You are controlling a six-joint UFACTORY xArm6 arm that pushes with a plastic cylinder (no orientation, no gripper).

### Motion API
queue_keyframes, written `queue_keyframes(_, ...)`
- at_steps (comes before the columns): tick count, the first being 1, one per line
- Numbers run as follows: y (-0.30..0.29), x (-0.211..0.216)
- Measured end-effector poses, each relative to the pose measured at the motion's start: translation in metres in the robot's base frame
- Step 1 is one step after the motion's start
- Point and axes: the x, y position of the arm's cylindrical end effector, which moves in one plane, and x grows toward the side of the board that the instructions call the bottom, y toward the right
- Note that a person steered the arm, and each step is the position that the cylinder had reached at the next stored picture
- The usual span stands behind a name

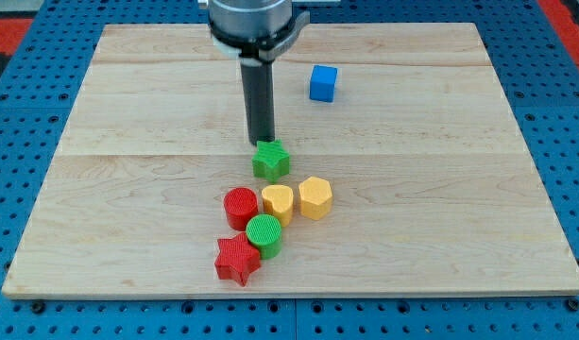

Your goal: Push the blue cube into the green star

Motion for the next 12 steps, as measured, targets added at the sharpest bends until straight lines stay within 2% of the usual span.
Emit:
queue_keyframes(1, -0.013, 0.010)
queue_keyframes(2, 0.078, -0.048)
queue_keyframes(3, 0.189, -0.074)
queue_keyframes(4, 0.150, -0.138)
queue_keyframes(5, 0.032, -0.109)
queue_keyframes(6, -0.043, -0.074)
queue_keyframes(7, -0.111, -0.091)
queue_keyframes(8, -0.114, -0.046)
queue_keyframes(9, -0.092, -0.091)
queue_keyframes(10, -0.014, -0.092)
queue_keyframes(11, -0.033, -0.089)
queue_keyframes(12, -0.089, -0.092)
